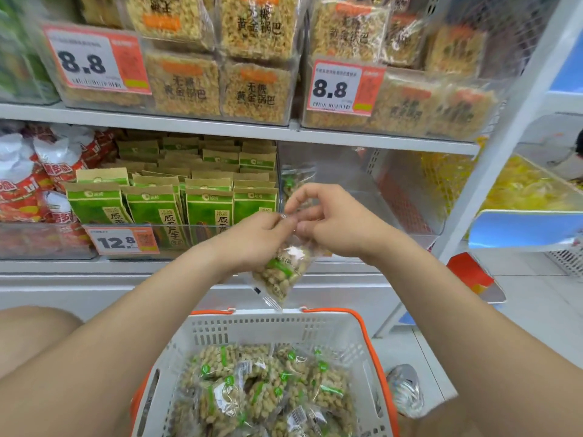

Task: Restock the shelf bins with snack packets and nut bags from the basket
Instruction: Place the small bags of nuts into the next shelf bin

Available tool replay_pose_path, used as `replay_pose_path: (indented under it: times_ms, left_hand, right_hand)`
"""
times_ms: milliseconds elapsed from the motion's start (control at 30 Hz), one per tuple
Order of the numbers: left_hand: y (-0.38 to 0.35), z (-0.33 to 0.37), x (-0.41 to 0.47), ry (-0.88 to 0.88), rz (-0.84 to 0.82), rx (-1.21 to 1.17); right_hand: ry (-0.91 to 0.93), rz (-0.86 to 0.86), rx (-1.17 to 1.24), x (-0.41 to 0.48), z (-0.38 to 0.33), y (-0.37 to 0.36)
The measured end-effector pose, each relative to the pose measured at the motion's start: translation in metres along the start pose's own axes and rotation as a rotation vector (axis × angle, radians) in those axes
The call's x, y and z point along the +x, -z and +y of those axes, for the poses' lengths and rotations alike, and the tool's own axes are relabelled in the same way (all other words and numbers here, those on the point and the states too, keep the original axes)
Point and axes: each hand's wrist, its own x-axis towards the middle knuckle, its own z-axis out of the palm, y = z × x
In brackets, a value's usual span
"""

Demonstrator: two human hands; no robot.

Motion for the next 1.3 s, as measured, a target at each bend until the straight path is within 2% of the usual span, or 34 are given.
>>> replay_pose_path:
  times_ms: [133,200,300,367,467,533,600,733,833,900,1067,1200,1300]
  left_hand:
    - [-0.006,0.007,0.002,-0.080,0.216,0.012]
    - [-0.012,0.008,0.002,-0.133,0.309,0.056]
    - [-0.018,0.013,0.004,-0.078,0.436,-0.001]
    - [-0.020,0.015,0.009,-0.041,0.445,-0.188]
    - [-0.019,0.015,0.011,-0.078,0.476,-0.397]
    - [-0.018,0.014,0.012,-0.110,0.480,-0.475]
    - [-0.018,0.018,0.010,-0.139,0.480,-0.498]
    - [-0.012,0.019,0.012,-0.174,0.595,-0.231]
    - [-0.009,0.015,0.010,-0.103,0.589,-0.041]
    - [-0.009,0.010,0.008,-0.094,0.550,0.151]
    - [-0.014,0.004,0.003,-0.143,0.513,0.672]
    - [-0.017,0.004,0.008,-0.142,0.477,0.814]
    - [-0.020,0.002,0.013,-0.108,0.445,0.913]
  right_hand:
    - [-0.126,0.241,0.200,0.004,0.006,-0.002]
    - [-0.229,0.281,0.324,0.006,0.008,-0.001]
    - [-0.276,0.290,0.523,0.006,0.009,-0.001]
    - [-0.198,0.314,0.414,0.009,0.015,0.002]
    - [-0.086,0.214,0.199,0.007,0.012,0.007]
    - [-0.025,0.183,0.178,0.006,0.011,0.014]
    - [0.025,0.236,0.134,0.005,0.009,0.019]
    - [0.145,0.538,-0.021,0.014,0.013,0.028]
    - [0.202,0.643,-0.147,0.025,0.022,0.035]
    - [0.163,0.634,-0.245,0.035,0.031,0.035]
    - [-0.022,0.474,-0.352,0.066,0.060,0.026]
    - [-0.181,0.473,-0.421,0.095,0.078,0.022]
    - [-0.206,0.430,-0.467,0.115,0.085,0.021]
